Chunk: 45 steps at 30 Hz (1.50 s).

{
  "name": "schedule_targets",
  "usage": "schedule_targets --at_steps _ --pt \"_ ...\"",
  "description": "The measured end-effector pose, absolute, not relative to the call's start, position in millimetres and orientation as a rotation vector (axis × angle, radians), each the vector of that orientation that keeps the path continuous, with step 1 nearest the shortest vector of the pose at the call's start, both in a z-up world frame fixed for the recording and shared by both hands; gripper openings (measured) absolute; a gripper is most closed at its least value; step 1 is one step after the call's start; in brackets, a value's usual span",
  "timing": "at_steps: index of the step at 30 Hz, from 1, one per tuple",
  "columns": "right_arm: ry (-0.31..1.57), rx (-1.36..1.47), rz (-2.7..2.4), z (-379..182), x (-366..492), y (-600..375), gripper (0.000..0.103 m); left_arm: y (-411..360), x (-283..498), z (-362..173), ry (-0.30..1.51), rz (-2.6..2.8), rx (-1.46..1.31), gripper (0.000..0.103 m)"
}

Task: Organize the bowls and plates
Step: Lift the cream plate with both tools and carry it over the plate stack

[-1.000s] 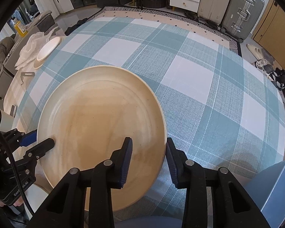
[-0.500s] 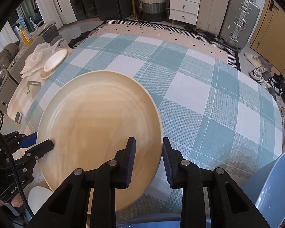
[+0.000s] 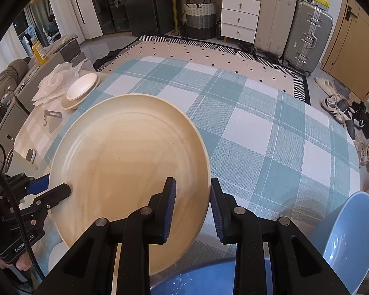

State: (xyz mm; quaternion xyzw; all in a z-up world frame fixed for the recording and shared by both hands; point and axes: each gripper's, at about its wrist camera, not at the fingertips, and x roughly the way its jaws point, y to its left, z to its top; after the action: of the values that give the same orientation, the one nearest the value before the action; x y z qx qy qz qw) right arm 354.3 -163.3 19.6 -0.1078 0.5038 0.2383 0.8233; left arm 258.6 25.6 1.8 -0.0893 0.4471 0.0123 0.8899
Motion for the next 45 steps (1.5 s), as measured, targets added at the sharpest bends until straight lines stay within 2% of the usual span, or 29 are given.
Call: schedule_targets --at_steps 23,45 --pt "1.015 -0.217 0.505 60.5 294.9 -167.3 0.028 11.0 182.1 54.1 0.848 0.038 -0.158 0.023" --pt "0.979 -0.228 0.498 67.7 236.9 -180.4 0.028 -2.0 129.6 56.4 0.821 0.023 -0.126 0.023"
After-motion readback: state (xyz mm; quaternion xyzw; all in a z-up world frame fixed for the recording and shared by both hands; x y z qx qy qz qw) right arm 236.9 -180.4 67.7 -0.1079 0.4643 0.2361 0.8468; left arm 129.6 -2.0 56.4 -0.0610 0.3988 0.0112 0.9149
